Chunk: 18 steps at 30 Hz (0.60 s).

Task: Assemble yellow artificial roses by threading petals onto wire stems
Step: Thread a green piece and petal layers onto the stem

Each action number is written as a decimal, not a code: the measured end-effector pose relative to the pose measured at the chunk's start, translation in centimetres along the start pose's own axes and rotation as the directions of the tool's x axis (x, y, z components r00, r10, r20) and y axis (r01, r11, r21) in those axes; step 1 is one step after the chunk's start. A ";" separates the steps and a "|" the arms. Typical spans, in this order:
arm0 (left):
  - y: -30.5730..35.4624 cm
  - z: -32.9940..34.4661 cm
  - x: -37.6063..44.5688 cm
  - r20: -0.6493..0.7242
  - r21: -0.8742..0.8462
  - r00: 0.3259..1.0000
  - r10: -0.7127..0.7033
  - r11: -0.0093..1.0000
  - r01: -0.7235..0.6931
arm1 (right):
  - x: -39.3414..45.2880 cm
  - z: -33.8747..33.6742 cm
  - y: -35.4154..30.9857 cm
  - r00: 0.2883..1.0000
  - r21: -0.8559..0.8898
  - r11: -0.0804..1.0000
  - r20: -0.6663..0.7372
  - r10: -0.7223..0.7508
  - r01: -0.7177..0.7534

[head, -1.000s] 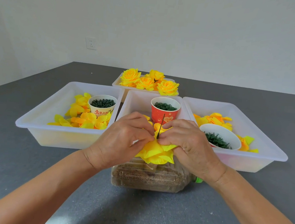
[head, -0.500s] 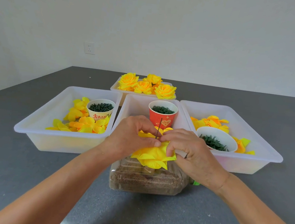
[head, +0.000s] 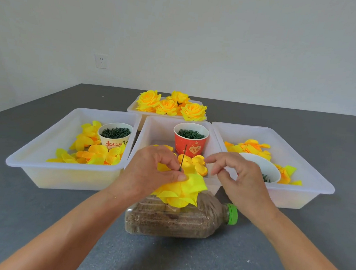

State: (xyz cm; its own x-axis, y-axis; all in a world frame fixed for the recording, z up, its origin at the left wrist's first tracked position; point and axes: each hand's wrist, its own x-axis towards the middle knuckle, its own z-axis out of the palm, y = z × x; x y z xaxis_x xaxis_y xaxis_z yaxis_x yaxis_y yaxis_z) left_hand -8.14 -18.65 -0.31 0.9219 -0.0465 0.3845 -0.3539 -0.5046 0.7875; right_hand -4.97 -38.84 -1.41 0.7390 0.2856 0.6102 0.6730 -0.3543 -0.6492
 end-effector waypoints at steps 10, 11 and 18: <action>-0.3 0.4 -0.5 -0.041 -0.062 0.997 -0.070 0.996 0.068 | 1.5 3.2 -0.9 0.959 0.095 0.989 0.271 0.087 -0.117; -0.4 0.5 -0.6 -0.050 -0.066 0.996 -0.072 0.995 0.069 | 1.2 3.3 -0.7 0.962 0.107 0.987 0.257 0.089 -0.119; -0.7 0.7 -1.0 -0.061 -0.096 0.995 -0.075 0.993 0.069 | -0.2 4.2 0.0 0.982 0.057 0.997 0.185 0.044 -0.055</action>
State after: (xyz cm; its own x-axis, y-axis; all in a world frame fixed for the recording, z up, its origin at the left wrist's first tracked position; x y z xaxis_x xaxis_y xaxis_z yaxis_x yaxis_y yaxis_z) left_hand -8.72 -18.84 -1.55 0.9344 0.0444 0.3534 -0.3031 -0.4218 0.8545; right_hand -4.93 -35.14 -3.44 0.7608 0.4294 0.4867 0.6318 -0.3182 -0.7068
